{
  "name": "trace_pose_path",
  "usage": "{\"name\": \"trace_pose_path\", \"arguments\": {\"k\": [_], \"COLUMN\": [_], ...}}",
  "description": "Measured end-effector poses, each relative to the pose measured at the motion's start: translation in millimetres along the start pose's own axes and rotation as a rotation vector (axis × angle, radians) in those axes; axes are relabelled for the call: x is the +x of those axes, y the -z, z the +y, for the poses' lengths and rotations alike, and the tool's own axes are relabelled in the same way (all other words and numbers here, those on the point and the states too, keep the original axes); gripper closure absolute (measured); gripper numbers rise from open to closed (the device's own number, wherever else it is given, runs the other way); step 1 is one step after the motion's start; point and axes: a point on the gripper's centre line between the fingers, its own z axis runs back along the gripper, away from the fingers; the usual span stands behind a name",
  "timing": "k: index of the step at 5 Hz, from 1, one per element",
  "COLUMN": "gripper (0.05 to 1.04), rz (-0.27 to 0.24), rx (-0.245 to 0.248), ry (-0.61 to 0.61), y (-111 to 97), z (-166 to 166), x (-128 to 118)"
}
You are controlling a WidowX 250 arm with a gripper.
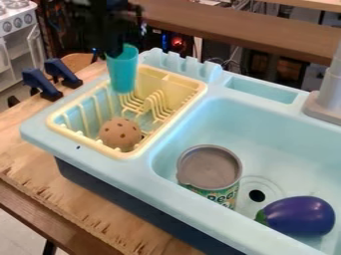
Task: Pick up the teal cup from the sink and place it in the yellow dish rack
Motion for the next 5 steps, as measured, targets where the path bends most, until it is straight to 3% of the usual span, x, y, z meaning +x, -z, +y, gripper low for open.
{"name": "trace_pose_path", "arguments": {"k": [3, 4, 5], "gripper": [0.963, 0.749, 0.449], "rz": [-0.012, 0.041, 0.027], "rx": [-0.036, -0.044, -0.05], "ry": [0.001, 0.008, 0.018], "y": [17, 32, 31], "z": [-4, -5, -4], "x": [11, 12, 17]}}
